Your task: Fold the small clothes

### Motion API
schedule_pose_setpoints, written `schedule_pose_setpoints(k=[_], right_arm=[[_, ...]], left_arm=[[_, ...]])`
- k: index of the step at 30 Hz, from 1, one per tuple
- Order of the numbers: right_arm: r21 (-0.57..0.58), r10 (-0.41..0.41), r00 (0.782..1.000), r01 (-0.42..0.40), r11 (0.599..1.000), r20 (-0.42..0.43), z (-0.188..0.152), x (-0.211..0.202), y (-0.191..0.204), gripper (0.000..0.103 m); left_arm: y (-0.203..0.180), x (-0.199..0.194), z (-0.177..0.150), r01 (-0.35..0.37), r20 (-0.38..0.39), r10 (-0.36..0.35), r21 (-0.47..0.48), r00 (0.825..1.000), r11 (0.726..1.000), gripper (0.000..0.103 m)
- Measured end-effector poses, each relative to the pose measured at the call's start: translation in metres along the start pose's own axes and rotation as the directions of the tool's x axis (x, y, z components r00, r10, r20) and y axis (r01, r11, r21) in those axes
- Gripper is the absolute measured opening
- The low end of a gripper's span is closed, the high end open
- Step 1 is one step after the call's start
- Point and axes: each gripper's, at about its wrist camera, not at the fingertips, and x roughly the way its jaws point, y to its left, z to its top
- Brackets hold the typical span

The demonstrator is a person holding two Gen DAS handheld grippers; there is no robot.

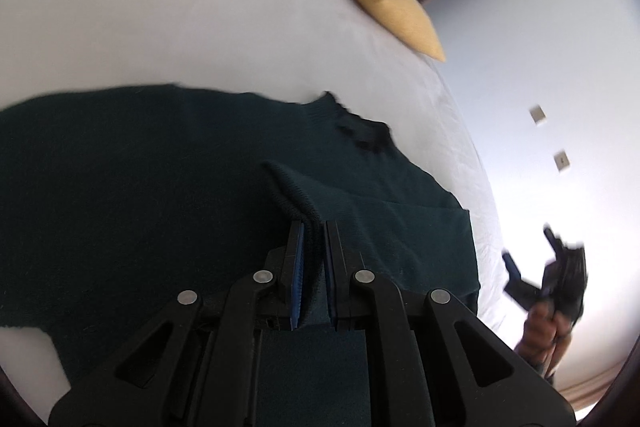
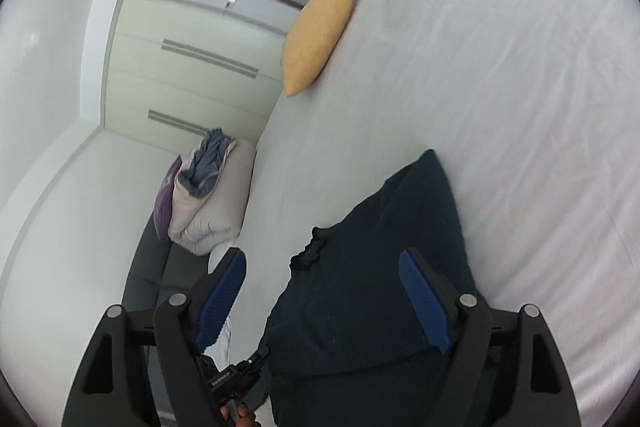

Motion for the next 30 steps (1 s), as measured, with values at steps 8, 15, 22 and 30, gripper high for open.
schedule_pose_setpoints(k=[8,15,22,30], right_arm=[[0.012,-0.041,0.997,0.042,0.999,-0.065,0.022,0.049,-0.021,0.082],[0.029,-0.037,0.996,0.040,0.999,-0.076,-0.006,0.042,-0.035,0.082],[0.042,-0.028,0.999,0.030,0.999,-0.044,-0.010,0.025,-0.033,0.082],[0.014,-0.011,0.998,0.012,1.000,-0.064,0.000,0.031,-0.024,0.082]], left_arm=[[0.011,0.020,-0.004,-0.096,-0.022,0.097,0.023,0.995,0.995,0.009],[0.040,0.018,-0.006,-0.034,-0.033,0.032,-0.065,0.999,0.997,0.008],[0.045,0.016,-0.010,-0.073,-0.019,0.071,-0.069,0.997,0.995,0.005],[0.050,0.005,-0.022,-0.096,0.000,0.096,-0.070,0.995,0.993,0.005]])
